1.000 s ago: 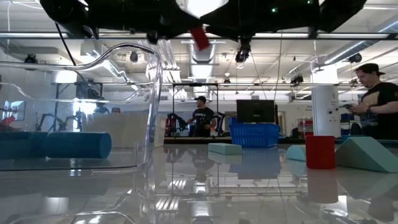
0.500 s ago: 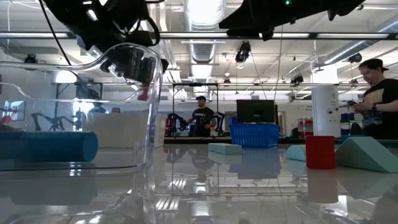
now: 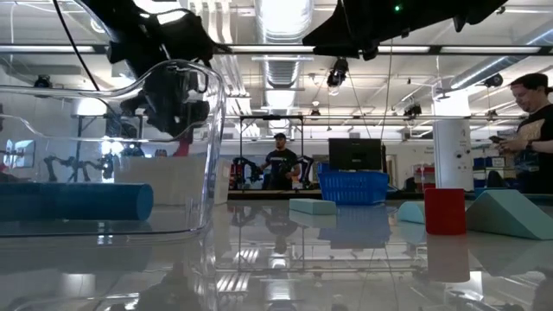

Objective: Sort & place blocks by color
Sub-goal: Put the red block into the white bin, then put the light blue block into the blue bin

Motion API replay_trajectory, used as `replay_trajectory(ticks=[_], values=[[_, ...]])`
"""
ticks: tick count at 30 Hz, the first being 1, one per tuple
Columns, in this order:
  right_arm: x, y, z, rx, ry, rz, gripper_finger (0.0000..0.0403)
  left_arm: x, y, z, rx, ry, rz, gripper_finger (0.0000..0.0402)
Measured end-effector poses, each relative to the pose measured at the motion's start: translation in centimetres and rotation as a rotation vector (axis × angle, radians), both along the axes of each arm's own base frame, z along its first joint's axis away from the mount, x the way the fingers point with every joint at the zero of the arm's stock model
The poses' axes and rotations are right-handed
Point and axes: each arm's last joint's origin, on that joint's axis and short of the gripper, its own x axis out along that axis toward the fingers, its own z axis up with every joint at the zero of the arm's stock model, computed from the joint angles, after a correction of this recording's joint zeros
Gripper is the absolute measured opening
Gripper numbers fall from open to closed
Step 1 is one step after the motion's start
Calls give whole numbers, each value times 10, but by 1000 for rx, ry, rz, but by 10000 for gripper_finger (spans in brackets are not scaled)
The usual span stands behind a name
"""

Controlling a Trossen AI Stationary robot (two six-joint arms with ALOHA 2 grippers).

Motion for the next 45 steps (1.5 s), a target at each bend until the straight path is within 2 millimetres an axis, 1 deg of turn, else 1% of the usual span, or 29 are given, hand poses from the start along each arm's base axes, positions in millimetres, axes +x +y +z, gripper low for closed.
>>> replay_trajectory(ticks=[4,7,11,19,22,28,33,35,38,42,45], values=[[0,0,0,0,0,0,283,-2,-1,3,-50,29,-2,128],[0,0,0,0,0,0,283,-2,0,1,-86,27,-19,128],[0,0,0,6,-2,-1,283,-4,0,-4,-96,47,-15,128],[0,0,0,5,-2,-1,283,-4,0,-5,-95,45,-16,129],[0,0,0,6,-2,-1,283,-4,1,-5,-95,45,-16,140],[0,0,0,8,-2,-1,283,-4,0,-5,-102,44,-20,177],[-1,0,-3,75,7,-11,283,-5,0,-4,-99,59,-30,192],[-1,1,-7,130,26,-19,283,-4,-2,1,-91,66,-60,193],[-3,1,-14,237,99,-45,283,-3,-8,15,-67,54,-119,193],[-5,1,-20,385,207,-114,282,-4,-20,40,2,47,-240,194],[-5,4,-23,463,267,-156,276,-5,-28,60,93,22,-350,194]])
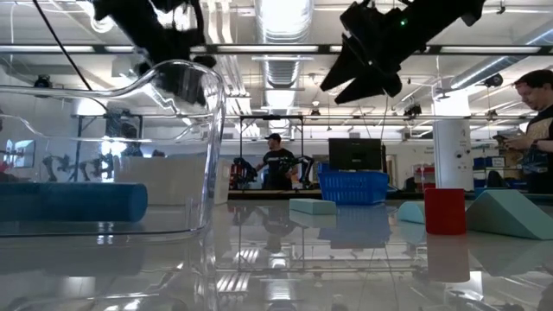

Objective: Sort & place blocks by color
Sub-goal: Put the light blue block into the blue bin

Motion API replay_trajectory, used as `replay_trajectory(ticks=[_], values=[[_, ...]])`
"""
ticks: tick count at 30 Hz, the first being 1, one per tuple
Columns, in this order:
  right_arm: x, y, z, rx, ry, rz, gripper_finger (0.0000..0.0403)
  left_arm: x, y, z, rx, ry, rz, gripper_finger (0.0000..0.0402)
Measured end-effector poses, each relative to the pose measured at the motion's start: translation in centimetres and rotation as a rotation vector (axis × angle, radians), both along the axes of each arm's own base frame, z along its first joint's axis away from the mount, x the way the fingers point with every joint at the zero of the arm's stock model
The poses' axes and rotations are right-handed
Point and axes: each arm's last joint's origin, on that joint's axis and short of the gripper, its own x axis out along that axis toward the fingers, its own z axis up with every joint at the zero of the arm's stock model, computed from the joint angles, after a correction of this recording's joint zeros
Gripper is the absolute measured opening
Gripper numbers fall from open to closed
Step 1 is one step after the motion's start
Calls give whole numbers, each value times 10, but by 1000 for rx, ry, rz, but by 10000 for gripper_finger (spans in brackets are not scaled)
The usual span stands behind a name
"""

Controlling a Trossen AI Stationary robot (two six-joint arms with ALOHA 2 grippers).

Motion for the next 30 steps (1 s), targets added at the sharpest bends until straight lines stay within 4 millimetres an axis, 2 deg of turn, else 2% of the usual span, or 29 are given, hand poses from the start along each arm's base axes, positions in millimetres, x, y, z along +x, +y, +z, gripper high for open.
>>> replay_trajectory(ticks=[5,9,16,21,26,30], values=[[16,9,-3,77,19,1,263,-2,-13,28,212,-39,-182,194],[37,14,-5,154,87,10,253,-8,-18,37,275,-63,-223,194],[66,19,-16,324,369,-137,256,-19,-20,29,284,-56,-232,194],[88,22,-34,390,543,-223,276,-22,-20,26,294,-44,-238,194],[106,24,-56,429,624,-246,291,-27,-21,21,308,-18,-248,194],[114,25,-66,445,629,-265,295,-32,-21,22,315,-21,-240,194]])
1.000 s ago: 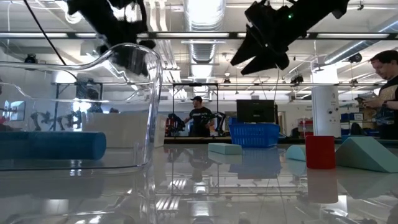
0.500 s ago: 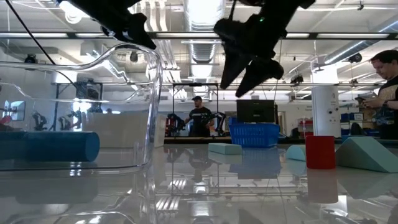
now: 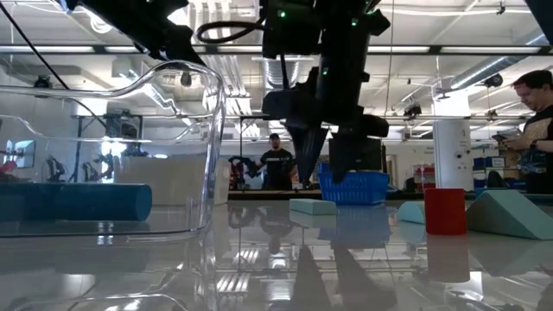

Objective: Sort & place blocks by color
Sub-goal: Put the light blue block into the blue bin

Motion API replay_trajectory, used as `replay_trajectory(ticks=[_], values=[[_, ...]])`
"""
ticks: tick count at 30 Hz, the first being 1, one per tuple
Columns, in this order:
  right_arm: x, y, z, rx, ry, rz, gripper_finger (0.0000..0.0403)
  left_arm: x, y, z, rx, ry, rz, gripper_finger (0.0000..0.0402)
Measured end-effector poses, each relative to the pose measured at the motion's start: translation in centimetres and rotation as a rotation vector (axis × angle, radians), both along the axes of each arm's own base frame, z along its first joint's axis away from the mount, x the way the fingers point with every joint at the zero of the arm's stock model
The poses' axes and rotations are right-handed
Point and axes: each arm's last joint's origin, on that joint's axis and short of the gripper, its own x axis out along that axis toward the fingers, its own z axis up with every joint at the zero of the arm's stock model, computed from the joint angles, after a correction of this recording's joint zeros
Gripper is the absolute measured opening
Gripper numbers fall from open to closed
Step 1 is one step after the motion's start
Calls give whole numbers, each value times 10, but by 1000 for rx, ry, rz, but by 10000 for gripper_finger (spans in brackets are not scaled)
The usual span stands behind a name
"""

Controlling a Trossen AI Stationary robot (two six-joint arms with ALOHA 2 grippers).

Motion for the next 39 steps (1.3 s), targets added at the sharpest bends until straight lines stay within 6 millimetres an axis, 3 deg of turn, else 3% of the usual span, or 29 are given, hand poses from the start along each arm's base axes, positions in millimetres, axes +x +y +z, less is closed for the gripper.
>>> replay_trajectory(ticks=[14,18,30,35,39], values=[[13,0,-34,-4,9,-41,286,-8,-1,8,4,-43,1,194],[14,0,-40,-19,16,-43,266,-8,-1,7,4,-42,1,194],[14,0,-40,-21,17,-39,121,-8,-1,7,4,-41,0,194],[13,0,-37,-23,18,-21,118,-8,0,7,3,-41,1,194],[6,-3,-23,-25,22,-3,118,-8,0,7,3,-41,1,194]])
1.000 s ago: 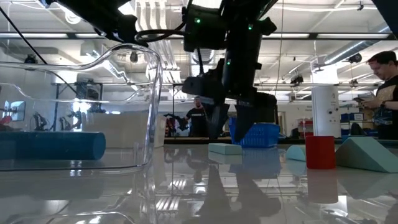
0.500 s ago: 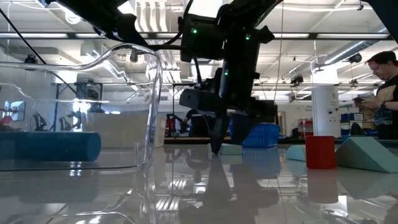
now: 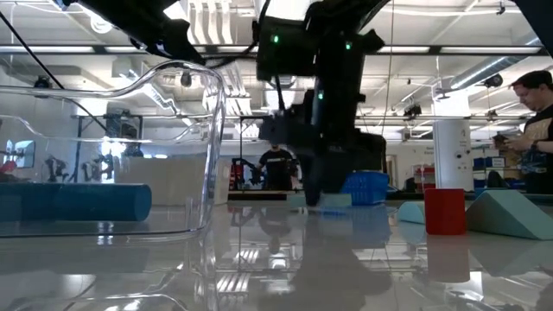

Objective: Sort & place blocks by color
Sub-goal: Put the light blue block into the blue bin

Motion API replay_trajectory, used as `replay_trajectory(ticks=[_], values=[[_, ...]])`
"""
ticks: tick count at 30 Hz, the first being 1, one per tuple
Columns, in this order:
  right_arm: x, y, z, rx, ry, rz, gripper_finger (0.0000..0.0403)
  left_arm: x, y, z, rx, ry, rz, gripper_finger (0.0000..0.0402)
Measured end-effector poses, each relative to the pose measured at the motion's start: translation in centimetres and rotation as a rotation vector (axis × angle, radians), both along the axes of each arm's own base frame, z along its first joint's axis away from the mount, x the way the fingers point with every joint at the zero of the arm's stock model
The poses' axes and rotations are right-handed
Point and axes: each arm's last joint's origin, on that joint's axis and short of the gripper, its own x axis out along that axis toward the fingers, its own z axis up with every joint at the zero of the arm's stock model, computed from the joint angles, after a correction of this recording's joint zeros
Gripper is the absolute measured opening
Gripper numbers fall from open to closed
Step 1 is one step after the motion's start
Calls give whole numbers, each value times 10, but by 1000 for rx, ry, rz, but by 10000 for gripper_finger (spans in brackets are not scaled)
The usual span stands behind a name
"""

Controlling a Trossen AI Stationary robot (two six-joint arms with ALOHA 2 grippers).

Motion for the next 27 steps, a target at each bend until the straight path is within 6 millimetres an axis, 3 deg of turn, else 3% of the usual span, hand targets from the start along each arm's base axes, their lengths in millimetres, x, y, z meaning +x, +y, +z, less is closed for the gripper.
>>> replay_trajectory(ticks=[7,15,20,27], values=[[-20,-16,51,-20,-25,42,119,0,0,0,0,0,0,194],[-43,-53,100,-77,-105,84,119,0,0,0,0,-3,0,194],[-56,-86,105,-127,-30,176,119,0,0,0,0,-3,0,194],[-66,-134,84,-88,122,406,119,0,0,0,0,-3,0,194]])
